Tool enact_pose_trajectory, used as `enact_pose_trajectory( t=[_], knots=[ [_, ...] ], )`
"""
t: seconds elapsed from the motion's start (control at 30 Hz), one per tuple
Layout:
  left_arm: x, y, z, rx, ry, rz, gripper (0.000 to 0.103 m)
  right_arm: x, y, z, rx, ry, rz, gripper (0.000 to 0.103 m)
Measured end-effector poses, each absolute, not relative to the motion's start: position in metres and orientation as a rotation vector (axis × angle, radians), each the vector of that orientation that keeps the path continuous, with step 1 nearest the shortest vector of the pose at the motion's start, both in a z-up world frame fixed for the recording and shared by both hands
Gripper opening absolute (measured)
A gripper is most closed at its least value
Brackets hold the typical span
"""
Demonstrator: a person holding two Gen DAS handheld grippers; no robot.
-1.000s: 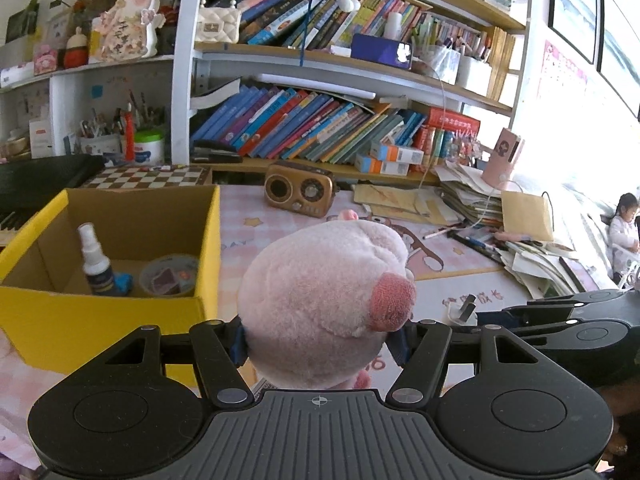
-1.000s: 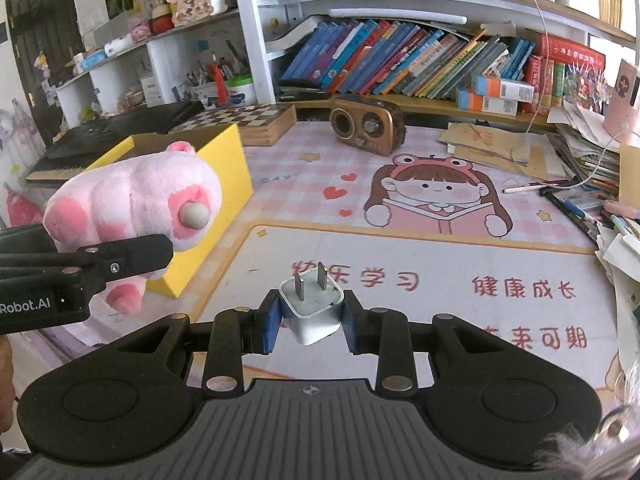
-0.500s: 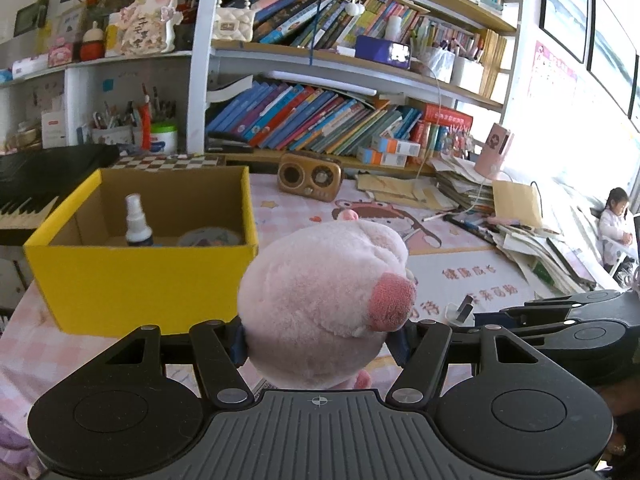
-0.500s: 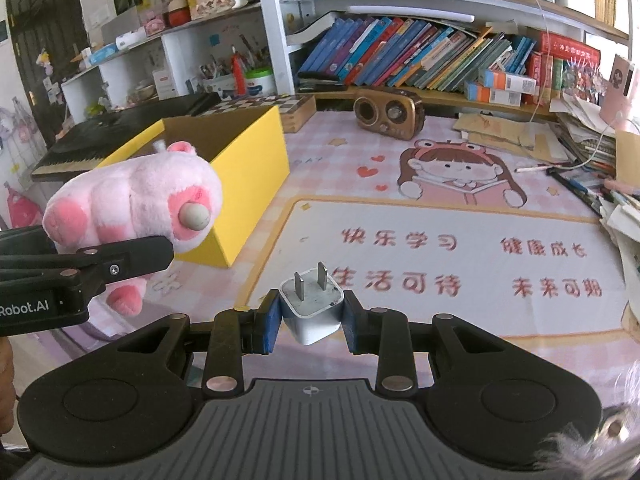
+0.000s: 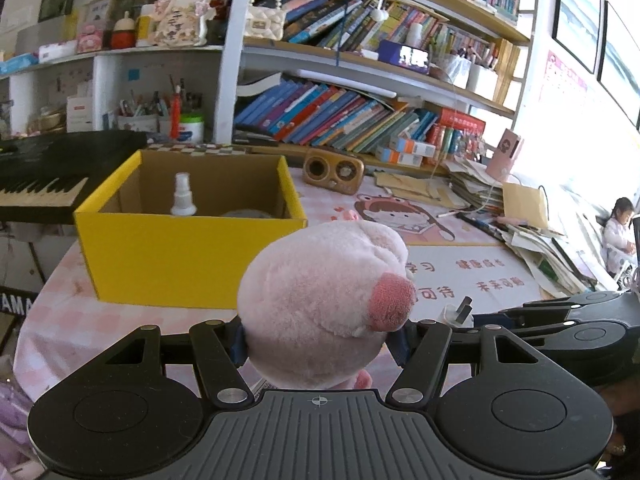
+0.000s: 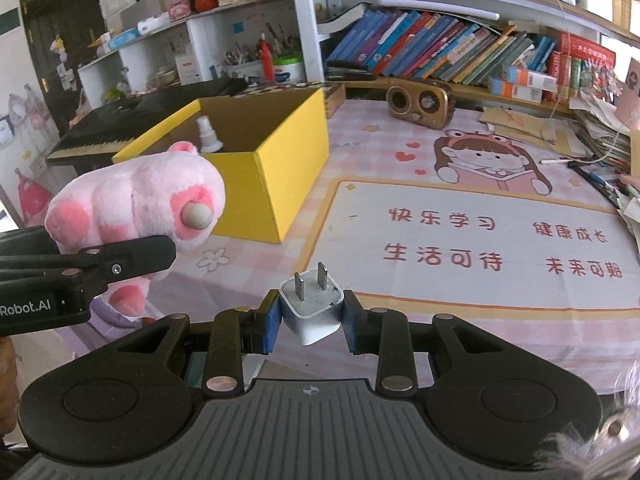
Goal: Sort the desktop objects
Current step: 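Lift the pig and adapter and carry them over the yellow box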
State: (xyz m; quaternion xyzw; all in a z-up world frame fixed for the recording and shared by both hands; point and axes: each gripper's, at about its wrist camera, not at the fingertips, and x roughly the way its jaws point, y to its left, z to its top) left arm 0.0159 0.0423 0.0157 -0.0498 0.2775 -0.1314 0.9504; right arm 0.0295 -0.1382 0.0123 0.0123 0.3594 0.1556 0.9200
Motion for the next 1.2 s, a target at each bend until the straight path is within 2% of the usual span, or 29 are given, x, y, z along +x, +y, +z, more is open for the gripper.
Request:
enact_pose_trajectory(
  t=[0.77,1.2],
  knots=[
    [0.001,0.092,0.019,-0.156,0.543,-0.136,0.065,0.041,-0.082,0.016,-0.049,0.732,0.452,0.029],
    [0.020,0.106,0.027,-0.173,0.512,-0.048,0.065,0.072,-0.064,0.020,-0.080,0.713,0.531,0.029]
  ],
)
